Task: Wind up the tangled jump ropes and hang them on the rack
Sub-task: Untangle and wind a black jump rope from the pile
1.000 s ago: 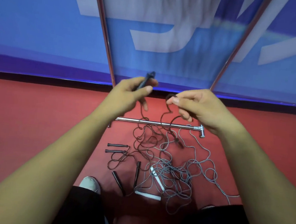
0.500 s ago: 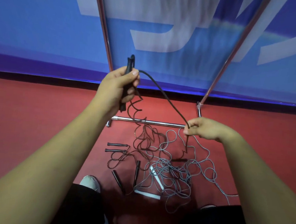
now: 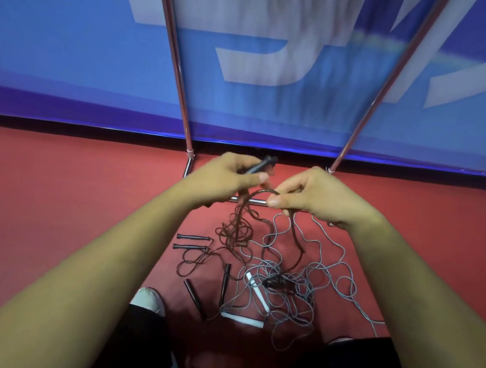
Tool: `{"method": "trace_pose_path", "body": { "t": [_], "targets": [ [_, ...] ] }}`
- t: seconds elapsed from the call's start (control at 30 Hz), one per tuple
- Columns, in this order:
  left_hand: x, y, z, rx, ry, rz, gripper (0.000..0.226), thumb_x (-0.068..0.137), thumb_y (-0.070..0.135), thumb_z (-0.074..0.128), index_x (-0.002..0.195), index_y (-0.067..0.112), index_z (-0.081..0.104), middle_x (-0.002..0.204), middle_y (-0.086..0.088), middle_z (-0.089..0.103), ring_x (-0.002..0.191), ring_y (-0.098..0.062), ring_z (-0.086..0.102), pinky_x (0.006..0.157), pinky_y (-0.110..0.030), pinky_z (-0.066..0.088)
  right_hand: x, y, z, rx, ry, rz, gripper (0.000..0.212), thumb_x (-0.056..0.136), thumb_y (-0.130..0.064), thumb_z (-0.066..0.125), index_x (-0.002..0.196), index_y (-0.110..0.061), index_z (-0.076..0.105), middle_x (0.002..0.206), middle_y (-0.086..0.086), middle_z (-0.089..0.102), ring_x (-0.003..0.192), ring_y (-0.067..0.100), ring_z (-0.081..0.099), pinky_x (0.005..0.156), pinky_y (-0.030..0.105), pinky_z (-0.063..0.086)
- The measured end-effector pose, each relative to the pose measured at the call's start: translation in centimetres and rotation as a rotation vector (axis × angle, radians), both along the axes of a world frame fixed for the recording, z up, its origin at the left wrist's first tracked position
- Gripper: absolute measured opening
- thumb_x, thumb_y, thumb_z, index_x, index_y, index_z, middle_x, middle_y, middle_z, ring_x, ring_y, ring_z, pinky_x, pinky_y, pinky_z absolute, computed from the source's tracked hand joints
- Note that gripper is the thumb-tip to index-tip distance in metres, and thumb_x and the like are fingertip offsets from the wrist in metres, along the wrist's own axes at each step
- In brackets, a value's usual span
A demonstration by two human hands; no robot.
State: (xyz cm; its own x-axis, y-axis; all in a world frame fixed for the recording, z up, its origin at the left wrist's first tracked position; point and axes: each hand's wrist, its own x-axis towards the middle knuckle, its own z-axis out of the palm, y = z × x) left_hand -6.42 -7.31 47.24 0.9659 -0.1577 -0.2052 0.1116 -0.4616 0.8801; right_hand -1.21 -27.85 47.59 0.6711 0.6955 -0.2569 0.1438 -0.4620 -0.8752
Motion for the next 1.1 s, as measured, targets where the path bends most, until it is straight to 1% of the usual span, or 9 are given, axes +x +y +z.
{"method": "trace_pose_path", "body": {
  "t": [0.1,0.27,0.4,0.47,0.6,0.7,0.83,0.97,1.1],
  "targets": [
    [-0.3,0.1,0.5,0.031,0.012,-0.06,0.03,0.099,0.031,0.06,0.074,0.015,0.059,0.055,0.007,0.056,0.046,-0.01,0.036,0.046,-0.022,0.028,0.2,-0.5,0.4,0.033,-0.041,-0.044,0.012,0.081,-0.018,0.08,0.073,-0.01,0.077,0.06,0.004,0.064,0.053,0.002,0.049,0.053,0.011,0.038],
    [0.0,0.3,1.3,-0.354,-0.03,0.101,0.028,0.101,0.022,0.057,0.074,0.018,0.047,0.054,0.009,0.039,0.047,-0.008,0.03,0.049,-0.024,0.018,1.2,-1.7,-1.9,-0.216,-0.057,0.097,0.029,0.083,-0.031,0.078,0.074,-0.004,0.071,0.057,0.002,0.046,0.046,0.005,0.032,0.046,0.015,0.026],
    [0.6,2.0,2.4,-0.642,-0.106,0.359,0.031,0.103,0.023,0.052,0.072,0.022,0.049,0.054,0.008,0.036,0.047,-0.007,0.027,0.043,-0.018,0.018,2.8,-4.4,-5.7,-0.505,0.066,0.173,0.024,0.082,-0.036,0.08,0.079,-0.013,0.074,0.073,-0.003,0.071,0.067,0.01,0.059,0.073,0.028,0.046],
    [0.7,2.9,2.1,-0.413,-0.177,0.425,0.029,0.102,0.024,0.055,0.074,0.02,0.051,0.056,0.005,0.042,0.047,-0.01,0.03,0.045,-0.022,0.021,3.3,-5.1,-6.8,-0.492,0.116,0.142,0.013,0.084,-0.025,0.079,0.085,-0.013,0.077,0.079,-0.007,0.074,0.071,0.004,0.062,0.082,0.025,0.051],
    [0.8,4.4,0.0,0.398,-0.236,0.477,0.015,0.095,0.031,0.063,0.088,0.018,0.064,0.073,0.0,0.062,0.067,-0.017,0.054,0.064,-0.031,0.042,3.4,-4.5,-5.2,-0.353,0.071,0.062,0.008,0.087,-0.011,0.074,0.093,-0.01,0.079,0.086,-0.006,0.077,0.073,-0.005,0.068,0.076,0.015,0.053],
    [0.8,3.7,-0.3,0.232,-0.172,0.408,0.01,0.095,0.025,0.065,0.099,0.017,0.07,0.074,-0.001,0.062,0.06,-0.013,0.055,0.06,-0.026,0.044,2.3,-3.0,-2.7,-0.26,0.036,0.061,0.009,0.09,-0.009,0.07,0.092,-0.002,0.076,0.087,0.004,0.076,0.048,-0.009,0.055,0.049,0.004,0.039],
    [0.0,0.6,-0.3,-0.068,-0.05,0.1,0.022,0.097,0.015,0.064,0.119,0.012,0.068,0.108,-0.006,0.073,0.058,-0.02,0.061,0.057,-0.018,0.047,0.7,-0.6,-1.0,-0.118,0.02,0.13,0.009,0.088,-0.013,0.073,0.093,-0.007,0.075,0.074,0.006,0.074,0.065,0.005,0.065,0.071,0.014,0.049],
    [-0.4,-0.5,-0.3,-0.082,0.014,-0.075,0.009,0.098,0.012,0.062,0.106,0.01,0.066,0.065,0.011,0.062,0.05,-0.012,0.053,0.043,-0.011,0.031,0.1,0.0,0.3,0.021,0.031,0.119,0.015,0.091,-0.017,0.07,0.091,-0.004,0.075,0.06,0.006,0.061,0.06,0.01,0.058,0.062,0.014,0.043],
    [-0.4,-0.4,0.2,-0.17,0.014,-0.008,0.018,0.098,0.015,0.061,0.082,0.013,0.053,0.055,0.004,0.038,0.045,-0.008,0.029,0.042,-0.019,0.022,0.4,-1.1,0.2,0.073,0.046,0.062,0.01,0.09,-0.014,0.069,0.081,-0.01,0.072,0.066,0.01,0.063,0.061,0.007,0.057,0.062,0.015,0.044]
  ]
}}
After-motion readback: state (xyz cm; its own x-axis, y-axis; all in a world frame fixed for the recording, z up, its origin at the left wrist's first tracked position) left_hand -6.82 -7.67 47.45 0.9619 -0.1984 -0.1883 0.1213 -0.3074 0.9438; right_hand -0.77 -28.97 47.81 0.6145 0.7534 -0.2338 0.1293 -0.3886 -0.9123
